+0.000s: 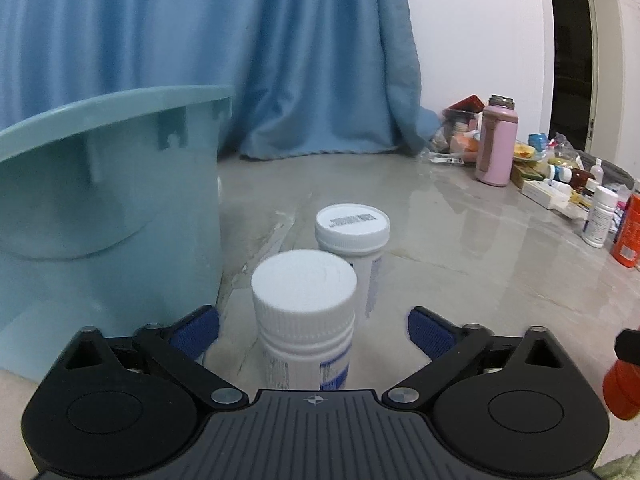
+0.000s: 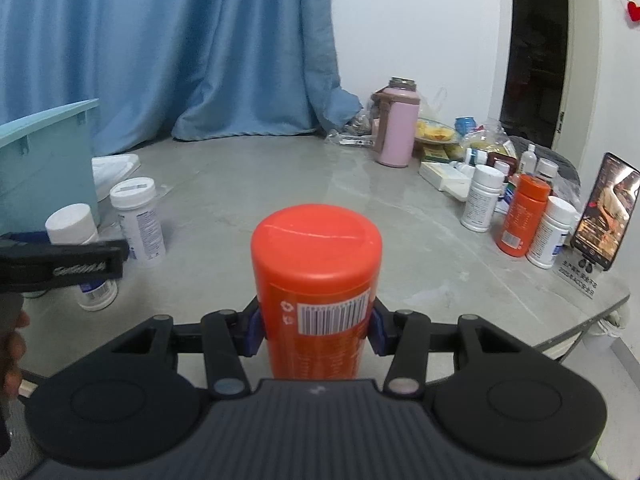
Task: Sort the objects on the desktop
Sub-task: 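Close the left gripper on the white pill bottle while right holds canister, then carry both held bottles over the light blue tub with both tools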
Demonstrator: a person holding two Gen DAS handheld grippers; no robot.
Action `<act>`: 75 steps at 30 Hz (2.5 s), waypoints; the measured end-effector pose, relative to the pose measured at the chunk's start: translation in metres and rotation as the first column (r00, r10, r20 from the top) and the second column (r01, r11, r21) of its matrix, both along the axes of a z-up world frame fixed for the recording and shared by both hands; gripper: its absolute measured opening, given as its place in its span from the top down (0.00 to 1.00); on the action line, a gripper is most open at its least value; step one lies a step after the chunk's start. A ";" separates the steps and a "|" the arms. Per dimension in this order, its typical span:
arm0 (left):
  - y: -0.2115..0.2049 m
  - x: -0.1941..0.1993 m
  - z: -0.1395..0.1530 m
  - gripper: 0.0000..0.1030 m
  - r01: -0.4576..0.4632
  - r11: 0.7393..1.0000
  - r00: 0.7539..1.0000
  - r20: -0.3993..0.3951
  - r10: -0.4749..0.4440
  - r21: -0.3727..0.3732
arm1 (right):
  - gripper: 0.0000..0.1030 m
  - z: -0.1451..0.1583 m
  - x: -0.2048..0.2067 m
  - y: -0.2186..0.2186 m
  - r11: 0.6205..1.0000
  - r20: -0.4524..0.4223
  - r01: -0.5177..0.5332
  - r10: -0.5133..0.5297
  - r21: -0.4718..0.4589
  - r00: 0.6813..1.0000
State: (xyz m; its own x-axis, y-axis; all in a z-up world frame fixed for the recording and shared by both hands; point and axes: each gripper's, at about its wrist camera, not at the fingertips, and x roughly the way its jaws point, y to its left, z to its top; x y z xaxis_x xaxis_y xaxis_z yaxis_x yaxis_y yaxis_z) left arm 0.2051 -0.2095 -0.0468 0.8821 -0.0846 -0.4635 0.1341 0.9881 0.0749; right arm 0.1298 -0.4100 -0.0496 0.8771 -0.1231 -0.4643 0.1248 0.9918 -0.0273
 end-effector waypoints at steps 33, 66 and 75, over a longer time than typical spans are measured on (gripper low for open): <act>0.111 -0.136 0.051 0.53 -0.029 0.999 0.998 -0.063 0.028 -0.014 | 0.52 0.033 -0.064 0.113 0.996 0.023 -0.081 0.080 0.031 0.997; 0.283 -0.194 0.130 0.53 -0.166 0.986 0.985 -0.047 0.166 -0.003 | 0.52 0.091 -0.094 0.252 0.976 0.045 -0.216 0.214 0.041 0.976; 0.283 -0.189 0.159 0.53 -0.164 0.986 0.986 -0.027 0.164 -0.020 | 0.52 0.117 -0.088 0.258 0.978 0.076 -0.208 0.205 0.033 0.976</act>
State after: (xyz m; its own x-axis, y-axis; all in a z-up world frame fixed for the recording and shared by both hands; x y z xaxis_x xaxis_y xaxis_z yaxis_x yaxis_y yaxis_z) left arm 0.0158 0.0739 0.1124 0.8727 0.0500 -0.4858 -0.0285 0.9983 0.0515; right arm 0.0421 -0.1524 0.0672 0.9129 0.0818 -0.3999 -0.0828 0.9965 0.0148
